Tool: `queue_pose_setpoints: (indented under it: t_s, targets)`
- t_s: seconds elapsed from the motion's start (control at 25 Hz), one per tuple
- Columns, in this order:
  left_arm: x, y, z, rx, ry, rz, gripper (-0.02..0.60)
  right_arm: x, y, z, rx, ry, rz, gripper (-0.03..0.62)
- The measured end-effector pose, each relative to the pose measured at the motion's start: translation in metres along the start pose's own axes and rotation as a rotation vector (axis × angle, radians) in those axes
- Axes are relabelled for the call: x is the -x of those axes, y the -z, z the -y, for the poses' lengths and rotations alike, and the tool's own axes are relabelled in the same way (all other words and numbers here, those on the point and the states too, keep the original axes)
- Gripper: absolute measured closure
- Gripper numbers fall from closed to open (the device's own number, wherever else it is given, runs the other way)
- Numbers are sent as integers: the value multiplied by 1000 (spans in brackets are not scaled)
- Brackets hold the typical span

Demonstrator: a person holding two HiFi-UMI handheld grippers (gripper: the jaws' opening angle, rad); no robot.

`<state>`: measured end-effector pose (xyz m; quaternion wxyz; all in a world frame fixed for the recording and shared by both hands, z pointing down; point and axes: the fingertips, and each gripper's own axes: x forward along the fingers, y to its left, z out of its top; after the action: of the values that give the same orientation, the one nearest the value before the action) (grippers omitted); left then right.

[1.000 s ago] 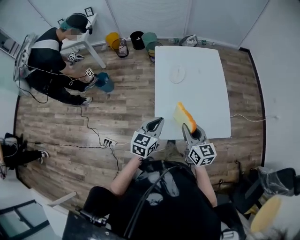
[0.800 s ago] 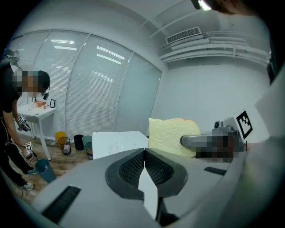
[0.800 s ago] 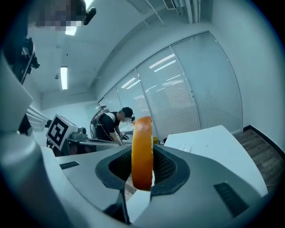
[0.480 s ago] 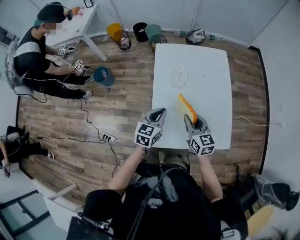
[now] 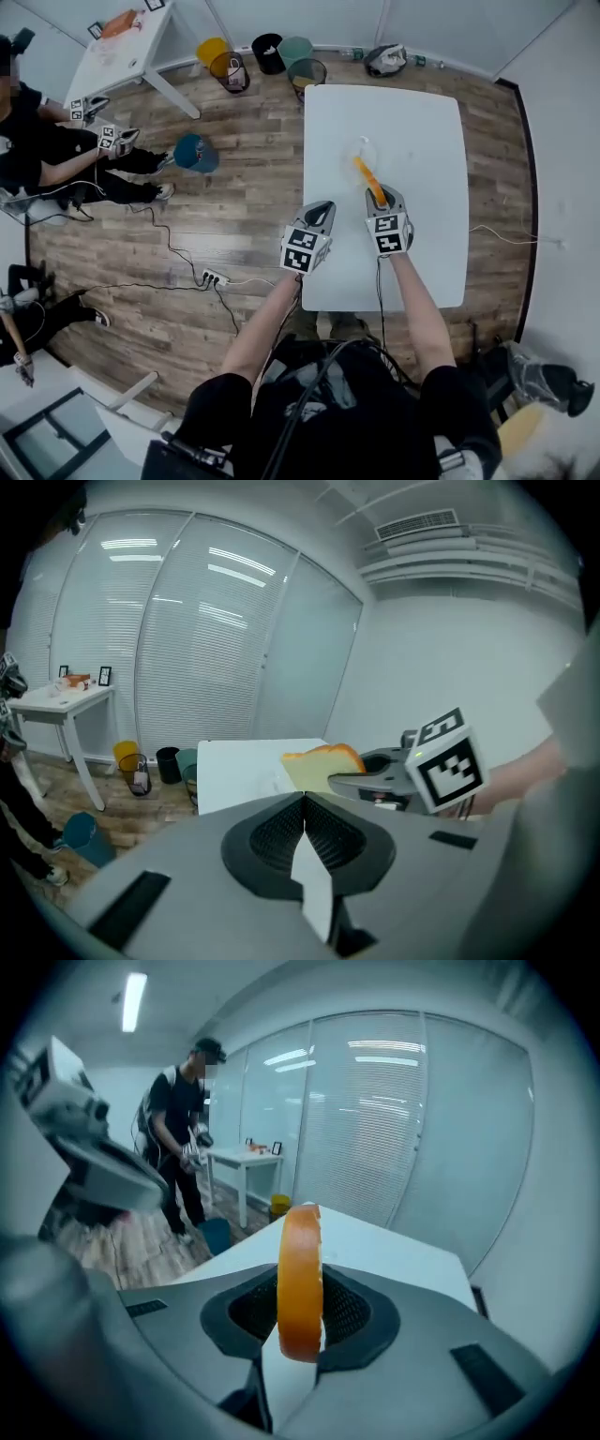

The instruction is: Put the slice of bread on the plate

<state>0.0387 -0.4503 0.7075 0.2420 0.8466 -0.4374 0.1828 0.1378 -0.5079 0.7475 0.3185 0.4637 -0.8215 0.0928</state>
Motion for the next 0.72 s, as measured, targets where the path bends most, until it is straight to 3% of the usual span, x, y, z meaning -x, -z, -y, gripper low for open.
queue_pose_setpoints:
  t_s: [0.2,0.36,0.48,0.72]
  targets:
    - [-6,19,-19,47,-12,-26,574,-76,-2,26,524,244,-171,507]
    - [0,38,-29,84,-30,-57,574,-112,9,10,773,204,-250,506]
    - [4,43,-36,106,-36,-55,574,-125,14,-5,828,103,-277,507]
    - [7,48,-37,147,-18,-52,574,-130,36,-26,738,-114,-349,372]
